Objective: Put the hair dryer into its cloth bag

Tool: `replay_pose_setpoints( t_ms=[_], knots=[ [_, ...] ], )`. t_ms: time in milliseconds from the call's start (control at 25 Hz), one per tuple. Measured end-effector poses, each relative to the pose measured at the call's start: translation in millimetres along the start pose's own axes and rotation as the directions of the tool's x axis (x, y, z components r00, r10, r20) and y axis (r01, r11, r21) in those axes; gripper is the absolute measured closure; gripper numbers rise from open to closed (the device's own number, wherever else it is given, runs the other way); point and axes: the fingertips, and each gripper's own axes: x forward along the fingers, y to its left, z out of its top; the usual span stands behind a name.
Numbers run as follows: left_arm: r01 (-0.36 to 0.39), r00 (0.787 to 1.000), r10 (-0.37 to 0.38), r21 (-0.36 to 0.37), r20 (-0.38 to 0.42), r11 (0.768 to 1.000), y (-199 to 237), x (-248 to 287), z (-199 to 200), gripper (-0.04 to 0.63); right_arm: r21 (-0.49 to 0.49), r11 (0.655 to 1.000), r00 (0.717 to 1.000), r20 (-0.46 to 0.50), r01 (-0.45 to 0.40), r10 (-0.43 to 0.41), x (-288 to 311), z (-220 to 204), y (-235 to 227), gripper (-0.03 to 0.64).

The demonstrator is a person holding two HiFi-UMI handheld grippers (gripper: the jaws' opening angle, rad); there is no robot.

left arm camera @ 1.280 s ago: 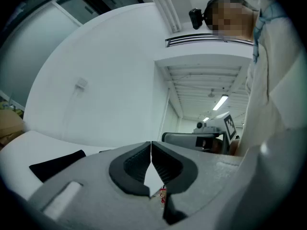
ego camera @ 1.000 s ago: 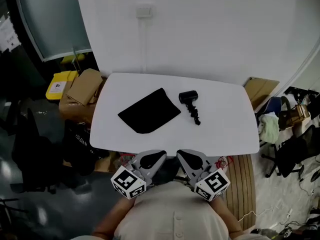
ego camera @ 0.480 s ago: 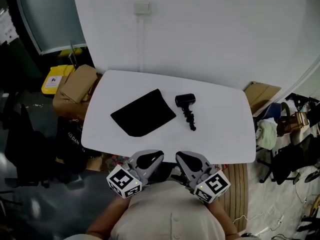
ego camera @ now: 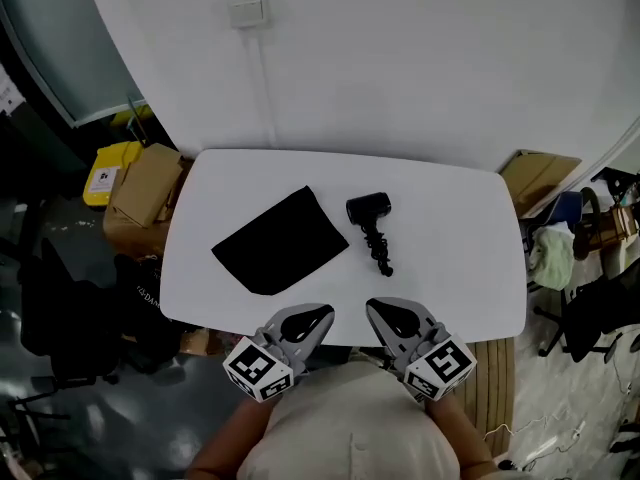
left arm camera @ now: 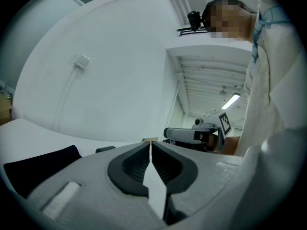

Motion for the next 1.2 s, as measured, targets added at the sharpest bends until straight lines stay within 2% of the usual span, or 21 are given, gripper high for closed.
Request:
replay_pose_setpoints(
  t_ms=[200, 360, 880, 960, 1000, 1080, 1160, 1200],
  knots=[
    [-0.008, 0.997, 0.01, 0.021, -0.074, 1.0, 20, 44, -4, 0.583, 0.009, 1.0, 1.0, -0.013, -0.009, 0.009, 16, -1, -44, 0.6],
    [-0.057, 0.989, 0.061, 0.029, -0.137, 0.998, 42, 72, -10, 0.583, 0.021, 1.0, 0.999, -0.044, -0.018, 0.019, 25, -12, -71, 0.598],
    [-0.163, 0.941, 0.177, 0.073, -0.289, 0.984, 104, 147, -40, 0.583, 0.071, 0.996, 0.992, -0.11, -0.053, 0.061, 52, -50, -147, 0.598],
    [-0.187, 0.922, 0.208, 0.096, -0.328, 0.978, 113, 156, -51, 0.582, 0.08, 0.995, 0.99, -0.122, -0.061, 0.071, 54, -58, -158, 0.598],
    [-0.209, 0.905, 0.233, 0.107, -0.356, 0.972, 120, 159, -59, 0.573, 0.085, 0.994, 0.989, -0.129, -0.065, 0.075, 55, -62, -163, 0.598],
    [-0.271, 0.855, 0.296, 0.12, -0.427, 0.955, 136, 162, -79, 0.478, 0.095, 0.993, 0.987, -0.138, -0.072, 0.085, 57, -69, -170, 0.598],
    [-0.335, 0.801, 0.354, 0.128, -0.483, 0.933, 152, 163, -96, 0.456, 0.103, 0.991, 0.985, -0.145, -0.084, 0.098, 58, -75, -176, 0.598],
    [-0.361, 0.781, 0.375, 0.129, -0.498, 0.923, 159, 164, -102, 0.456, 0.105, 0.99, 0.983, -0.149, -0.091, 0.106, 59, -77, -179, 0.598]
  ],
)
